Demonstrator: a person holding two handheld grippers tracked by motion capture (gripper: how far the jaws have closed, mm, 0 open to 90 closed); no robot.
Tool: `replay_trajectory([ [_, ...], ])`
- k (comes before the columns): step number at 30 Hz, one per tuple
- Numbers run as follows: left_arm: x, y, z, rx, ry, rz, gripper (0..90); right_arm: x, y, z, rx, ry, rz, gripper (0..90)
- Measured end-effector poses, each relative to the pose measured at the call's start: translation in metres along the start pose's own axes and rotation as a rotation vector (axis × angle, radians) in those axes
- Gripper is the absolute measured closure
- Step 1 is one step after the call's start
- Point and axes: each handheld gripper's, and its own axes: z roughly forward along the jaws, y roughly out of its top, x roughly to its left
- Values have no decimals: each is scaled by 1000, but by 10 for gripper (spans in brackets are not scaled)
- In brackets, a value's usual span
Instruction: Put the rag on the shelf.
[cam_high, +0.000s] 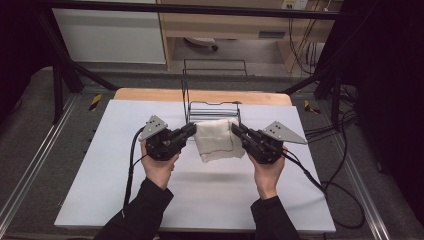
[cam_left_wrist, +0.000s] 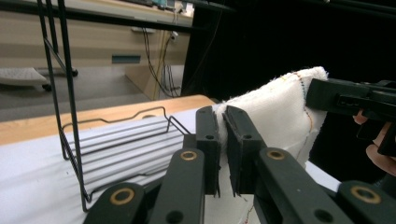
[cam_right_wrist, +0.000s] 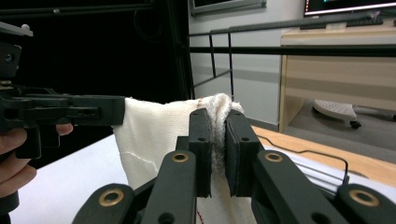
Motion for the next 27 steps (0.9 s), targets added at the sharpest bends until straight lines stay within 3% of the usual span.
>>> replay_trajectory([
  [27, 9, 54, -1, -114, 8, 17, 834, 5, 45, 21, -133, -44, -2, 827],
])
